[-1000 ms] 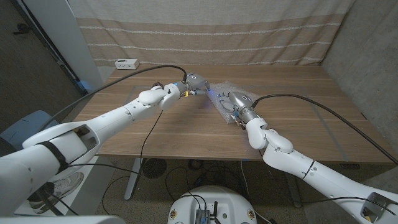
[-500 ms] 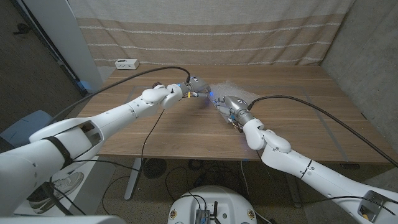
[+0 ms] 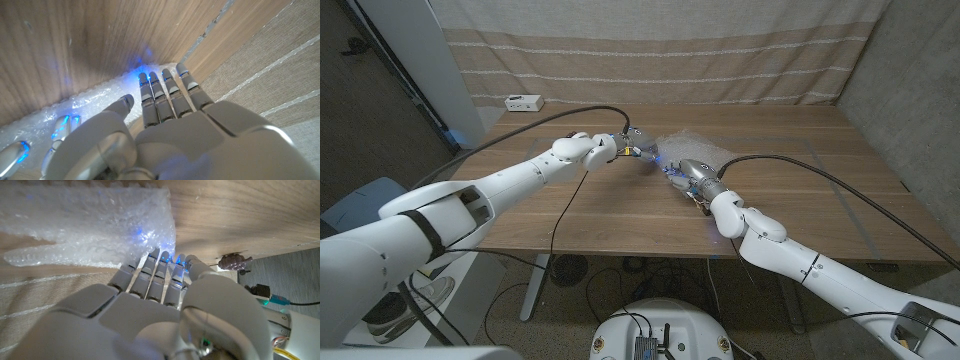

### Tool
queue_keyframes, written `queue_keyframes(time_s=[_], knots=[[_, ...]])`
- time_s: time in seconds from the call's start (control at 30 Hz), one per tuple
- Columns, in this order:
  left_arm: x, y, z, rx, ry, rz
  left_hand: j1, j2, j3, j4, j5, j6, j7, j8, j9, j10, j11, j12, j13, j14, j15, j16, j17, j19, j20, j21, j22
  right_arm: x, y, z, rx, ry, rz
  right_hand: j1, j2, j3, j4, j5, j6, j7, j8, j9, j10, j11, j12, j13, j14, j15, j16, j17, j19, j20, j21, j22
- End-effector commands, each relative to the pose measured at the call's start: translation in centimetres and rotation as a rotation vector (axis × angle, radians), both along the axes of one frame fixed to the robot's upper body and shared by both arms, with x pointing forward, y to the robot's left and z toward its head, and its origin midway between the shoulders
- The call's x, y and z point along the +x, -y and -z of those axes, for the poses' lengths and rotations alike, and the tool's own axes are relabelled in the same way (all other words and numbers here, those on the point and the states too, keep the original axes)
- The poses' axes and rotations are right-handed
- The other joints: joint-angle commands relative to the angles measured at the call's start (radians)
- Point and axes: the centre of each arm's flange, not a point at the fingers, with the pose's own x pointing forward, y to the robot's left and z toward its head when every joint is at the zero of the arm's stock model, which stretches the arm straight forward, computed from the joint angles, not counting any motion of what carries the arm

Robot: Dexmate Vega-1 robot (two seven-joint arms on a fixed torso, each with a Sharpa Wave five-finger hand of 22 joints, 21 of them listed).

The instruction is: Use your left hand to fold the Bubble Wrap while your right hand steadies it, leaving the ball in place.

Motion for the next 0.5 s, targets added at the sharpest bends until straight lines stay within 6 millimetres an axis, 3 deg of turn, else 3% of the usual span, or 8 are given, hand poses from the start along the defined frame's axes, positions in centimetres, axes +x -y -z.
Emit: queue_keyframes(time_s=[0.03,0.4,0.5], knots=[[0.21,0.15,0.15,0.021,-0.02,-0.012,-0.01,0.0,0.003,0.004,0.007,0.017,0.0,0.007,0.002,0.011,0.001,0.009,0.004,0.01,-0.016,0.005,0.001,0.008,-0.004,0.005,0.003,1.1,0.52,0.3,0.022,-0.086,-0.015,-0.014,-0.004,0.003,0.011,-0.002,-0.002,0.013,-0.005,0.003,0.003,0.008,-0.003,0.003,0.032,-0.014,0.009,-0.003,0.041,0.001,0.018,0.005],[-0.33,0.26,-0.28,0.01,0.01,0.007,-0.023,-0.003,0.005,0.003,0.007,0.018,-0.003,0.003,0.002,0.013,-0.003,0.007,0.004,0.01,-0.019,0.0,0.0,0.005,-0.006,0.0,0.003,0.86,0.94,-0.08,0.035,-0.065,-0.011,-0.02,-0.007,0.003,0.014,-0.002,-0.005,0.015,-0.009,0.002,0.003,0.013,-0.007,0.003,0.039,-0.01,0.008,-0.006,0.04,0.014,0.019,0.006],[-0.54,0.3,-0.31,0.005,0.015,0.015,-0.029,-0.011,0.003,-0.001,0.006,0.017,-0.005,0.0,0.001,0.014,0.003,0.006,0.004,0.008,-0.022,-0.003,0.0,0.0,0.007,-0.004,0.003,0.66,1.01,-0.36,0.041,-0.049,-0.015,-0.02,-0.007,0.003,0.014,-0.002,-0.005,0.014,-0.009,0.002,0.002,0.013,-0.007,0.003,0.036,-0.01,0.007,-0.006,0.038,0.015,0.018,0.006]])
